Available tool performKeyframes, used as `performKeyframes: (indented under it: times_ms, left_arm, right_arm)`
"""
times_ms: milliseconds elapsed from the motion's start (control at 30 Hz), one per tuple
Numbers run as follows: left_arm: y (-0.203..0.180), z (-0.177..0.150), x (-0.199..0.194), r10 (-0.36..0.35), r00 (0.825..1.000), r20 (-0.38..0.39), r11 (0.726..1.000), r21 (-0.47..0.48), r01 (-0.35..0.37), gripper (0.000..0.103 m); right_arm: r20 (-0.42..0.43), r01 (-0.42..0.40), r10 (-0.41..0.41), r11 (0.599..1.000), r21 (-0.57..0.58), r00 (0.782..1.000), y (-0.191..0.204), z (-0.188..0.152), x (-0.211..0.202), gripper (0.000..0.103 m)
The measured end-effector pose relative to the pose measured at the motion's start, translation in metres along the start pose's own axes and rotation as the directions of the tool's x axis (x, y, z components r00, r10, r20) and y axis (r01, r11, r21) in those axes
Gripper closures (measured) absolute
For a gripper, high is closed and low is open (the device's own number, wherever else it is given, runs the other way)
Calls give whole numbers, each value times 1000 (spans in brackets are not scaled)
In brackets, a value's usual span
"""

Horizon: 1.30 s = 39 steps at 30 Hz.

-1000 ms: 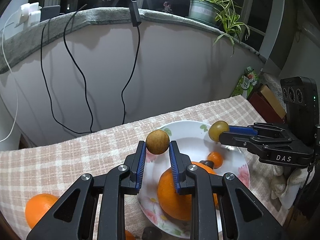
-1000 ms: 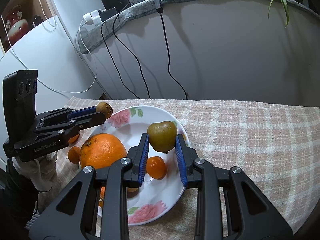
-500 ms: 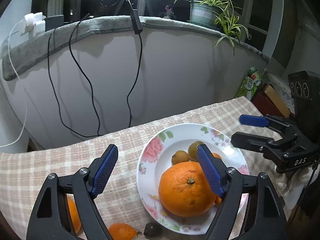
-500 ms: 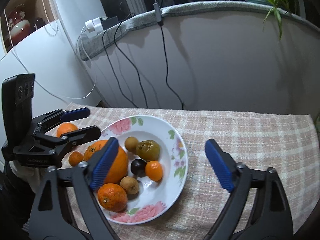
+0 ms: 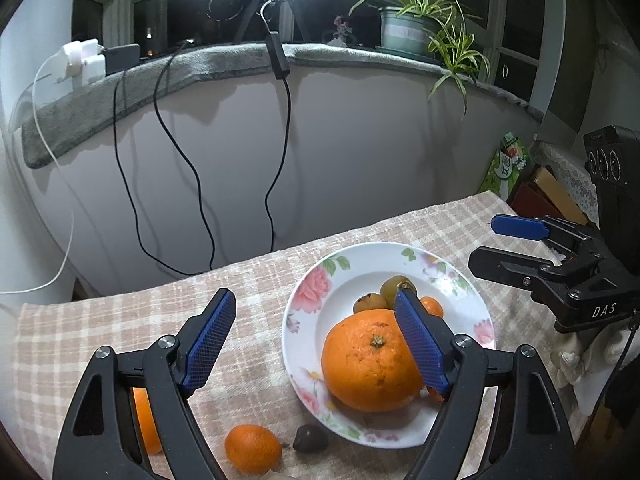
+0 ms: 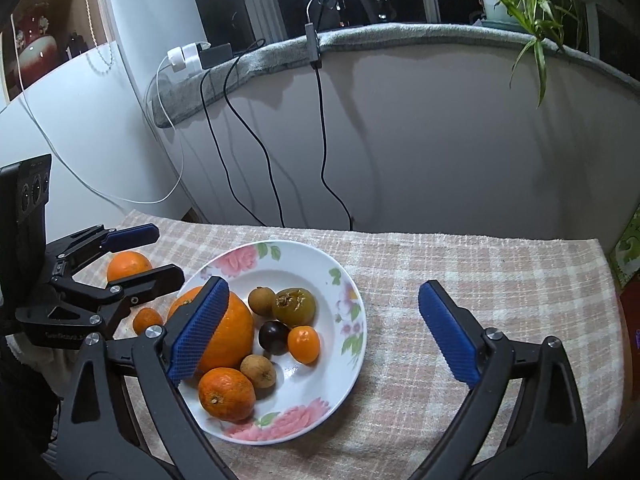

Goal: Organize fruits
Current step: 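Withdraw both grippers from the plate toward the remaining tangerine and dark plum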

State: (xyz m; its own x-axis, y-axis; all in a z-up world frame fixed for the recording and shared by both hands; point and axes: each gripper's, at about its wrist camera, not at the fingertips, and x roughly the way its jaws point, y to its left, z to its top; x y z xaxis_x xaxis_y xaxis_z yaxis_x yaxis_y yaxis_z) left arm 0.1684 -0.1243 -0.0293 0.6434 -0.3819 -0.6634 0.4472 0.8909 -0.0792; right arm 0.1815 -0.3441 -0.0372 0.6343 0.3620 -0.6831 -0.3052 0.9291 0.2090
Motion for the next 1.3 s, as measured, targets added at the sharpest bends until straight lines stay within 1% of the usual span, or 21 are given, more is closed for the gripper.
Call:
performKeyframes:
  times_ms: [100,200,300,433,567,867,1133,1167,1200,1233,1267,1300]
  left_arm:
    - [0,-1,-8,5,1000,12,1000,-2,-5,21]
    - [0,-3,-15,11,1000,19,1000,2,-11,21]
    - [1,-5,-23,17,999,31,1000,-1,-17,21]
    - [5,-11,-34,27,999,41,1000,-11,-27,21]
    - [10,-19,-46,42,998,50,999,-22,-41,21]
    - [31,-44,-74,77,995,67,996,-53,-74,21]
    - [46,-69,-87,74,996,52,995,-65,-71,22]
    - [47,-72,-87,70,996,49,996,-64,-67,23]
    - [49,-75,-87,64,997,44,996,-62,-61,24]
    - [50,-77,-87,59,997,40,996,-63,-57,30]
    - [52,-79,-86,51,998,36,997,-64,-49,34]
    - [53,-81,-84,38,999,28,997,-65,-36,36]
  right_arm:
    - [18,-1,1,1000,-11,1000,4,0,-6,4]
    - [32,18,-17,999,-29,999,8,-1,-11,4]
    - [29,28,-27,998,-49,999,15,-1,-12,0]
    - [20,34,-33,998,-60,999,23,-3,-15,0]
    - [27,23,-20,996,-83,999,34,-6,-22,0]
    - [27,-52,56,988,-149,998,68,-17,-38,0]
    - [12,-159,164,970,-183,986,110,-43,-50,0]
    - [3,-177,181,968,-178,984,115,-47,-50,2]
    - [-8,-192,194,966,-175,981,120,-51,-49,6]
    - [-25,-207,206,963,-174,978,126,-56,-46,8]
    - [-39,-211,208,961,-179,977,132,-60,-43,13]
    - [-52,-211,205,959,-190,977,138,-64,-40,19]
